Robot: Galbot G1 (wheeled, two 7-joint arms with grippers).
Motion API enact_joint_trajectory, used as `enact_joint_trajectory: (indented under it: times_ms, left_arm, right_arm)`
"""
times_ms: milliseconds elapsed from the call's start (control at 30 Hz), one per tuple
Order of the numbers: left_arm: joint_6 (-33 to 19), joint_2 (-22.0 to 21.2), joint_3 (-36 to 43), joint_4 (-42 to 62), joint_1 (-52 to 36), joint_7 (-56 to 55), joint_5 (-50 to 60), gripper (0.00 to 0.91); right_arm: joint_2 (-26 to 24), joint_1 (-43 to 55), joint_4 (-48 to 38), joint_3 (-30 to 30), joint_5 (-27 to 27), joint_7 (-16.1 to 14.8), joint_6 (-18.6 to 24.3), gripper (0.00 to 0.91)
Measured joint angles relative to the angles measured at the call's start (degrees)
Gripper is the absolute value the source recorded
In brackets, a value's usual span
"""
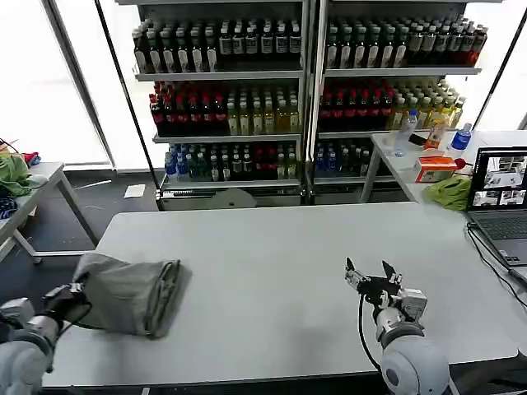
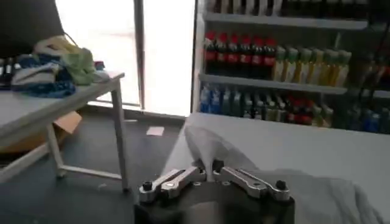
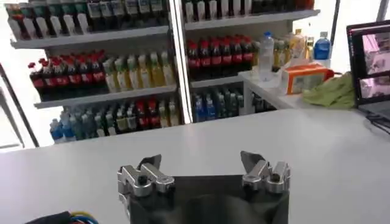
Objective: Fold and organize the clothes.
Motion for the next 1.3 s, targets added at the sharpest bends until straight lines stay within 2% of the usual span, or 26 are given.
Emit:
enact_joint_trajectory:
  times_ms: [267,567,733,900,1067,1300]
  left_arm:
    - [-0.3,5.5,-7.3,2.1,1.1,0.9,-0.9,0.0]
    - [0.3,4.7,-5.8,-4.2,1.6,-0.2,1.0,0.0]
    - [1.6,2.6,1.8,-10.8,0.2,-2.9,3.0,0.0]
    - [2.6,-0.5,14.0,-14.5,-3.2,-6.4,6.1,0.0]
    - [2.6,-5.0,26.5,-13.6,-8.4,-9.2,9.3,0.0]
    - [2.2,-11.9,39.8,-8.4,-16.1,-11.5,12.4,0.01]
  right_arm:
    - [0.2,0.3,-0.4,-0.3,0.0,-0.1,0.2,0.907]
    - [0.2,-0.5,-0.3,0.6,-0.2,-0.1,0.1,0.907]
    - [0.6,-1.5,0.3,1.8,-0.7,-0.1,-0.2,0.907]
    - [1.3,-2.6,0.9,3.3,-1.4,-0.1,-0.7,0.907]
    - [2.3,-3.8,1.5,4.5,-2.6,-0.1,-0.8,0.907]
    - [3.8,-5.7,2.2,5.3,-4.7,-0.5,-0.9,0.907]
